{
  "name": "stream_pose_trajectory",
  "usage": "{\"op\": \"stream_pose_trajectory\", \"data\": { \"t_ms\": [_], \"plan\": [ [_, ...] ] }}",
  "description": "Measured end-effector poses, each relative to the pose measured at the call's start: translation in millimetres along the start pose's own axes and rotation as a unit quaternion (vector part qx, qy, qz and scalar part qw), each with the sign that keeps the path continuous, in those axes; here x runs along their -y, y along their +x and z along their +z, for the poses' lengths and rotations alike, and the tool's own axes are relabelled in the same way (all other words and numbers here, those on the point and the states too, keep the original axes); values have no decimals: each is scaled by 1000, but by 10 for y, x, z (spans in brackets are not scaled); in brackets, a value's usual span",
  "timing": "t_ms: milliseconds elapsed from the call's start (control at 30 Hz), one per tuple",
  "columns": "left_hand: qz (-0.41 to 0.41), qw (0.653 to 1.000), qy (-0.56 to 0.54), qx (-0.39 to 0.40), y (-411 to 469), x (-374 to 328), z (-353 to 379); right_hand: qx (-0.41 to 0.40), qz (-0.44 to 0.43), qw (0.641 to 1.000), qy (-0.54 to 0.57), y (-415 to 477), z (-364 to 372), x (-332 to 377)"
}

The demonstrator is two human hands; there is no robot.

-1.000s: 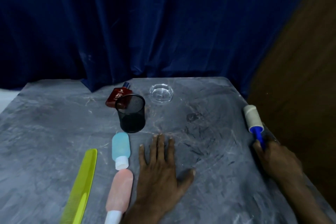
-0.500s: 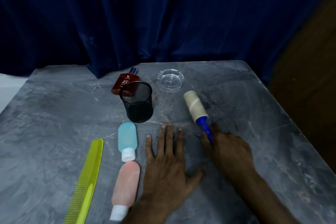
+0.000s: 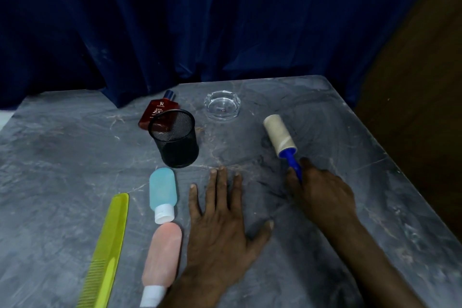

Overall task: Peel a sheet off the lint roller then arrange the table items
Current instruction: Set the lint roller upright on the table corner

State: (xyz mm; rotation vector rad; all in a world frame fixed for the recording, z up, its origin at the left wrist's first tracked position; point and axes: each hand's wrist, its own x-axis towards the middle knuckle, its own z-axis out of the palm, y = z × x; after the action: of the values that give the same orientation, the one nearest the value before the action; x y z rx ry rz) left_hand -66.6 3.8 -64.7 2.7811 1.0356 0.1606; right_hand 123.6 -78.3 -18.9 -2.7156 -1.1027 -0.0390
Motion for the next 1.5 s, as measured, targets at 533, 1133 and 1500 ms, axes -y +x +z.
{"op": "stream_pose_trajectory", "data": {
  "t_ms": [533, 1133, 1500],
  "plan": [
    [4, 1000, -10, -14, 5, -5, 27, 16, 218, 976, -18, 23, -440, -1138],
    [6, 998, -25, -63, 5, -10, 45, 56, 67, 996, -11, 108, -270, -504],
    [-3, 999, -22, -49, -9, -32, -2, 26, -77, 996, -45, -80, 70, 386]
  ]
}}
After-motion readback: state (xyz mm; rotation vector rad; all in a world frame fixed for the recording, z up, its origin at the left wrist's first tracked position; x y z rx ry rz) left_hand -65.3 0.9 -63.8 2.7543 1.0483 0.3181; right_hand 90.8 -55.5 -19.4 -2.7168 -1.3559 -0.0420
